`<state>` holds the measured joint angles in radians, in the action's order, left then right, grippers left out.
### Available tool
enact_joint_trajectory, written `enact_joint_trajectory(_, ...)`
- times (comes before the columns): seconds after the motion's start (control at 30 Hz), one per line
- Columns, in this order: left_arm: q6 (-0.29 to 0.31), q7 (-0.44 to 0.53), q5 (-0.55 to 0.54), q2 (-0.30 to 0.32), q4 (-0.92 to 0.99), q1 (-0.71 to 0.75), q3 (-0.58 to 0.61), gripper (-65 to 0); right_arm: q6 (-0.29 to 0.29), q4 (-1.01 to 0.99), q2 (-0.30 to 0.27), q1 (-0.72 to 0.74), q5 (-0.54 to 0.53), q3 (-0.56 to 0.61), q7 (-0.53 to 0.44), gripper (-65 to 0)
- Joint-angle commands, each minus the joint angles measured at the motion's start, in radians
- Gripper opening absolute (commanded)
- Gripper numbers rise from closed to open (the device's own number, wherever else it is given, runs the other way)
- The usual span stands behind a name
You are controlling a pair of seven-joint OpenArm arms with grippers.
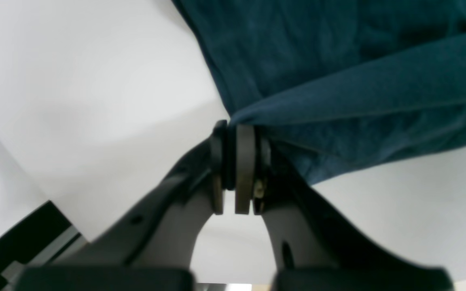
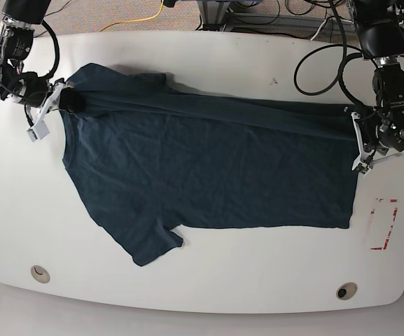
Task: Layout the t-shirt on the table in an organized manner, then fold the t-shirt properly
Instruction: 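Open both grippers, releasing the t-shirt's collar edge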
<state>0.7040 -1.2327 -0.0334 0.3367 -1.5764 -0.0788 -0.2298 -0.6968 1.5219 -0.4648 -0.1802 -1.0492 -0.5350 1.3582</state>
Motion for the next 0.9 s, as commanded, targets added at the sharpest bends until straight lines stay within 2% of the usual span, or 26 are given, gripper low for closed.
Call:
enact_joint_trajectory(0.0,-0.006,0.000,0.025,0.015,-0.005,-0.023,0.014,-65.0,-0.001,0.012,-0.015,0.020,0.005,-0.012,-0.010,-64.8)
enact_joint_trajectory(0.1,-0.006,0.000,0.025,0.015,0.003,-0.026,0.037,-65.0,-0.001,0.012,-0.013,0.031,0.007,-0.014,-0.013,-60.4)
enact_joint_trajectory(0.17,-0.006,0.000,0.025,0.015,0.003,-0.026,0.043,-65.0,-0.001,0.010,-0.013,0.034,0.022,-0.014,-0.015,-53.4)
enact_joint_trajectory(0.27,-0.006,0.000,0.025,0.017,0.001,-0.028,0.057,-65.0,-0.001,0.012,-0.013,0.058,0.059,-0.014,-0.015,-38.5)
enact_joint_trajectory(0.33,-0.006,0.000,0.023,0.017,0.000,-0.029,0.057,-60.4,-0.001,0.012,-0.013,0.063,0.080,-0.015,-0.015,-30.4)
enact_joint_trajectory(0.47,-0.006,0.000,0.023,0.017,-0.005,-0.051,0.056,-46.1,-0.001,0.016,-0.012,0.063,0.093,-0.035,-0.015,-12.8)
enact_joint_trajectory(0.57,-0.006,0.000,0.023,0.015,-0.005,-0.060,0.054,-38.3,-0.001,0.029,-0.013,0.058,0.073,-0.056,-0.012,-4.0)
enact_joint_trajectory(0.63,-0.006,0.000,0.023,0.019,-0.005,-0.072,0.054,-34.9,-0.001,0.050,-0.013,0.044,0.057,-0.069,-0.012,0.0)
enact_joint_trajectory(0.73,-0.006,0.000,0.023,0.020,-0.005,-0.091,0.053,-32.8,-0.001,0.096,-0.013,0.011,0.030,-0.096,-0.010,0.0)
enact_joint_trajectory(0.87,-0.006,0.000,0.023,0.025,-0.006,-0.106,0.053,-33.1,-0.001,0.157,-0.009,-0.037,-0.006,-0.127,-0.010,0.0)
